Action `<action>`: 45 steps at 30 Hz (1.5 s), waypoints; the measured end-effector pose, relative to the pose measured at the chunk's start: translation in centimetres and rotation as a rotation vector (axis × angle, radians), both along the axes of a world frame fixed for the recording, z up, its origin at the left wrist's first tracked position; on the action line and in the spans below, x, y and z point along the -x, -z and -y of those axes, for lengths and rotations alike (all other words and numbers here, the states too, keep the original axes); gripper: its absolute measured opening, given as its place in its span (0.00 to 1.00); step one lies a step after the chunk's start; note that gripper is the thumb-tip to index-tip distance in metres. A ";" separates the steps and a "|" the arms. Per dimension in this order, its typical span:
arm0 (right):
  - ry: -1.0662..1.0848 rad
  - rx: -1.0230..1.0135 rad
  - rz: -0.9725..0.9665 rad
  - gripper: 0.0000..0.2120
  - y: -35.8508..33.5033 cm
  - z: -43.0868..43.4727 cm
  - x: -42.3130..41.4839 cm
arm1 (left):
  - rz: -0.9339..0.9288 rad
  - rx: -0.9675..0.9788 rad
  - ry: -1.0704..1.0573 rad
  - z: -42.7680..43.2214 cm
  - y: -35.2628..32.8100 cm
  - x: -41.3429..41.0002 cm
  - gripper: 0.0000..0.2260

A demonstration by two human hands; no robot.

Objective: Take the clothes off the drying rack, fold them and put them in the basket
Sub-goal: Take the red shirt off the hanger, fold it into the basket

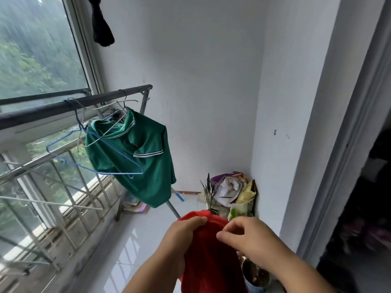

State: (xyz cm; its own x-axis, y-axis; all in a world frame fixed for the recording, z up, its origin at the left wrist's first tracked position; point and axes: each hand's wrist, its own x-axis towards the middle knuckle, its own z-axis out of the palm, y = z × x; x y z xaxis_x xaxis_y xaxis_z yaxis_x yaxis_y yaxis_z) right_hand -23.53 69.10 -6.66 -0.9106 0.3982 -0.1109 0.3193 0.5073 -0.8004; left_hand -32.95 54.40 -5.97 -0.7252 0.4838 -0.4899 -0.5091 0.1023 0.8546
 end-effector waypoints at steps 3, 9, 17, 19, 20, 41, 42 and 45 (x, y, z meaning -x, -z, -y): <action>-0.026 0.080 0.008 0.08 2.3 1.6 1.0 | -0.013 -0.032 0.039 0.9 1.0 0.4 0.08; 0.014 0.174 -0.046 0.05 4.5 3.2 2.8 | -0.298 0.046 0.092 3.9 3.3 2.6 0.07; 0.048 0.113 0.019 0.14 5.8 5.9 5.9 | -0.346 0.247 0.111 6.9 7.5 5.3 0.09; 0.048 0.191 0.033 0.14 5.9 6.1 6.4 | -0.298 0.276 0.167 7.6 7.9 5.8 0.11; 0.067 0.209 0.043 0.14 6.2 6.2 6.6 | -0.272 0.294 0.205 7.8 8.2 6.0 0.14; 0.093 0.176 0.239 0.12 10.1 6.9 4.4 | -0.390 0.368 0.212 6.1 13.1 3.5 0.12; 0.094 0.190 0.223 0.12 10.0 6.6 4.3 | -0.393 0.353 0.203 5.8 13.1 3.1 0.12; 0.108 0.199 0.187 0.12 9.9 6.0 4.2 | -0.406 0.327 0.169 5.3 13.0 2.3 0.11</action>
